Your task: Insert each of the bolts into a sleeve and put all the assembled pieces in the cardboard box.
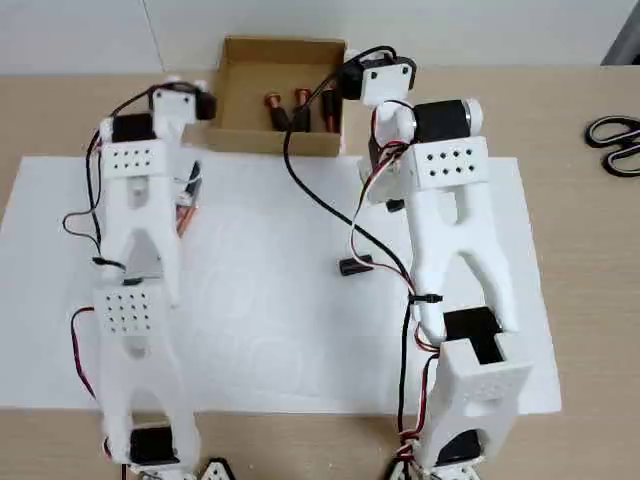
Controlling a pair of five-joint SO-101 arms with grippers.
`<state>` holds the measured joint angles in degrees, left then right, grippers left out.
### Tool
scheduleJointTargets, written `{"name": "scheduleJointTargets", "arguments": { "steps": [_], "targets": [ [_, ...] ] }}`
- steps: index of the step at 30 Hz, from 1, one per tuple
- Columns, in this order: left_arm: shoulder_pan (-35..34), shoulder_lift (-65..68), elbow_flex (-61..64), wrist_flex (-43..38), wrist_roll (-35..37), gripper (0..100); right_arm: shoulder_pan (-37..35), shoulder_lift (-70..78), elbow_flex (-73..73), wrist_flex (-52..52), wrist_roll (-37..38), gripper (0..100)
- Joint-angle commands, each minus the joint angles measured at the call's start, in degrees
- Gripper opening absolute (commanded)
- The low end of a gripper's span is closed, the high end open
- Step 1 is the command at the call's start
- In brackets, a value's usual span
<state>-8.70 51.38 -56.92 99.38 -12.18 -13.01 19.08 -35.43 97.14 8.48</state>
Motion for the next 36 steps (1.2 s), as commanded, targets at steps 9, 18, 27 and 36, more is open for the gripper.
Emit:
{"name": "scheduleJointTargets", "arguments": {
  "steps": [9, 18, 27, 36],
  "targets": [
    [5.5, -33.6, 30.7, 1.1, -11.3, 0, 0.1, -4.3, -2.3, 0.5, 0.5, 5.7],
    [7.8, -36.1, 51.2, 0.1, -38.8, 0, 0.0, -4.3, -2.3, 0.5, 0.5, 5.7],
    [8.4, -31.7, 51.1, -10.2, -46.9, 0, 0.0, -4.3, -2.3, 0.6, 0.5, 5.7],
    [9.9, -31.6, 51.1, -10.1, -47.2, 18, 0.0, -4.2, -2.3, 0.6, 0.5, 5.7]
  ]
}}
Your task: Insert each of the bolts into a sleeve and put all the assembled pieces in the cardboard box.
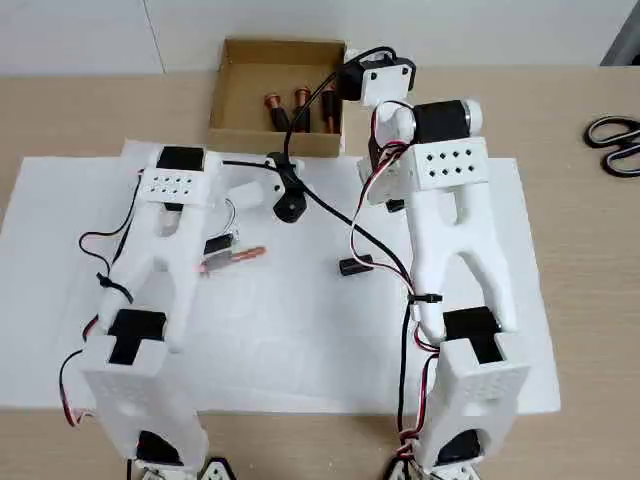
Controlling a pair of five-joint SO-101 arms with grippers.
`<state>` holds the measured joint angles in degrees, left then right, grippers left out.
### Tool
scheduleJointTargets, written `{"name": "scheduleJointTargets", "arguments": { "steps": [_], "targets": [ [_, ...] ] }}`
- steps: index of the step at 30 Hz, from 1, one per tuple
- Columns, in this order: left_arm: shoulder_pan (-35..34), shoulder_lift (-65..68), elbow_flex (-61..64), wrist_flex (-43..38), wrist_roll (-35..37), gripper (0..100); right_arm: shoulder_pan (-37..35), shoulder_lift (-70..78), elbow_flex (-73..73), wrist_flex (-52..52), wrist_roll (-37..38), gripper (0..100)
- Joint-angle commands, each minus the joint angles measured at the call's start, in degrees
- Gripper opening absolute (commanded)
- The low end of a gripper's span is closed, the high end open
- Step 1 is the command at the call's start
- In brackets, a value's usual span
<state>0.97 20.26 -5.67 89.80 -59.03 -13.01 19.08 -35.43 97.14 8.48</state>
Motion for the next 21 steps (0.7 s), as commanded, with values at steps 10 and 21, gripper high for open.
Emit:
{"name": "scheduleJointTargets", "arguments": {
  "steps": [10, 21],
  "targets": [
    [-5.5, -1.1, -8.1, 0.1, 13.5, 20, 0.0, -4.2, -2.3, 0.6, 0.5, 5.7],
    [-14.0, 2.5, -9.6, -8.1, 35.2, 20, -1.1, -4.2, -2.3, 0.6, 0.5, 5.7]
  ]
}}
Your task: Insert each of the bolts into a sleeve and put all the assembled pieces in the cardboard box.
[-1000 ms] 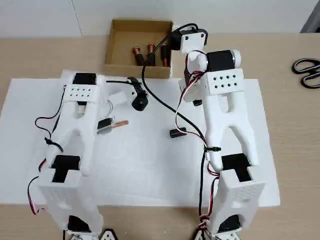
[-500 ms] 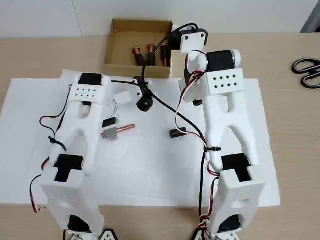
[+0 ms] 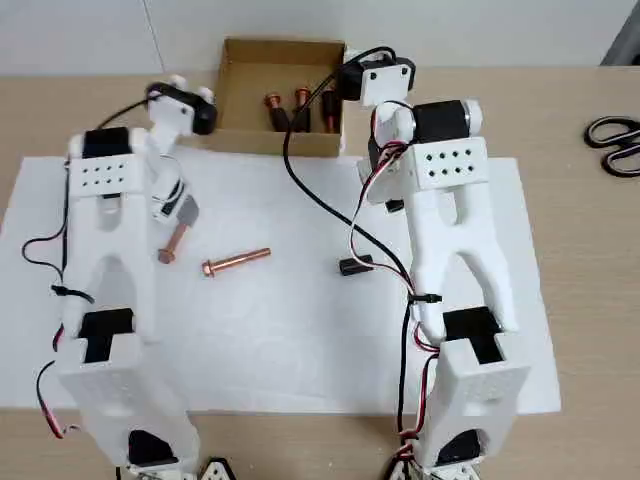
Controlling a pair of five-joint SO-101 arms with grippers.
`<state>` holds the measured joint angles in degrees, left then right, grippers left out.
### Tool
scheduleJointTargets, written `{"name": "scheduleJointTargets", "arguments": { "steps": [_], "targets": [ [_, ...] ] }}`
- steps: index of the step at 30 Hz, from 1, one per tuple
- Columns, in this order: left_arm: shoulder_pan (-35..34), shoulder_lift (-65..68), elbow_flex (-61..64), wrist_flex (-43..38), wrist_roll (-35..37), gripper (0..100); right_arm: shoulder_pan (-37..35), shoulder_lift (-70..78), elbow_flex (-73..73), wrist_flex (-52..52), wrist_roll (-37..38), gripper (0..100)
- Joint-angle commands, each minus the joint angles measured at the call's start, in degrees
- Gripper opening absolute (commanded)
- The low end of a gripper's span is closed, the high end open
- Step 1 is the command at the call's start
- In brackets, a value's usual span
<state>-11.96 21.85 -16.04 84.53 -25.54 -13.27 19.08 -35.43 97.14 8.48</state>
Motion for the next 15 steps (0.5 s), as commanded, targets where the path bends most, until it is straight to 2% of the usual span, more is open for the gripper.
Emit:
{"name": "scheduleJointTargets", "arguments": {
  "steps": [1, 10, 12, 15],
  "targets": [
    [-1.3, 2.2, 1.1, -3.3, 1.8, 20, -1.0, -4.2, -2.3, 0.6, 0.5, 5.7],
    [-1.5, 12.4, 1.2, -6.8, 1.9, 20, -1.0, -4.2, -2.3, 0.6, 0.5, 5.7],
    [-1.5, 12.9, 1.2, -6.9, 1.9, 15, -0.9, -4.3, -2.3, 0.6, 0.5, 5.7],
    [-1.2, 12.9, 1.2, -6.8, 1.9, 2, -0.9, -4.3, -2.3, 0.6, 0.5, 5.7]
  ]
}}
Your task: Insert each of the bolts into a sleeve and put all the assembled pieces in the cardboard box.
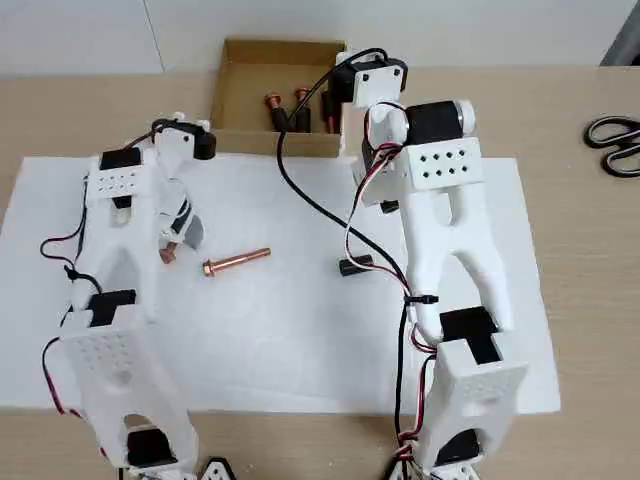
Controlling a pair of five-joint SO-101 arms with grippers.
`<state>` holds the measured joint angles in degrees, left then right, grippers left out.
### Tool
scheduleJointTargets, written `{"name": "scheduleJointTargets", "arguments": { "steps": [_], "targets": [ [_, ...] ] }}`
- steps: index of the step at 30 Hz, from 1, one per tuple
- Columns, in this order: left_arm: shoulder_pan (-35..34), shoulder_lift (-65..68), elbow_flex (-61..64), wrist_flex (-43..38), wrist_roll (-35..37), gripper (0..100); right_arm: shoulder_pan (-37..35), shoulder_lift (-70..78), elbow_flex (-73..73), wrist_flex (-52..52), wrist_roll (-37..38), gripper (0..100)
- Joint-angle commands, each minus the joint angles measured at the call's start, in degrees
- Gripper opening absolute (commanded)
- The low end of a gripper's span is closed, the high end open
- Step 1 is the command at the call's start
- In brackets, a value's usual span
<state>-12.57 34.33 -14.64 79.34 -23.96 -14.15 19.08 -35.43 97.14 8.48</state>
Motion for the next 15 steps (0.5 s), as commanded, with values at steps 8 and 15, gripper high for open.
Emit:
{"name": "scheduleJointTargets", "arguments": {
  "steps": [8, 15],
  "targets": [
    [0.4, 0.4, -6.5, 6.3, 0.2, 1, -0.2, -4.2, -2.3, 0.5, 0.5, 5.7],
    [4.7, 0.4, -22.8, 20.9, -6.2, 1, 0.0, -4.2, -2.3, 0.5, 0.5, 5.7]
  ]
}}
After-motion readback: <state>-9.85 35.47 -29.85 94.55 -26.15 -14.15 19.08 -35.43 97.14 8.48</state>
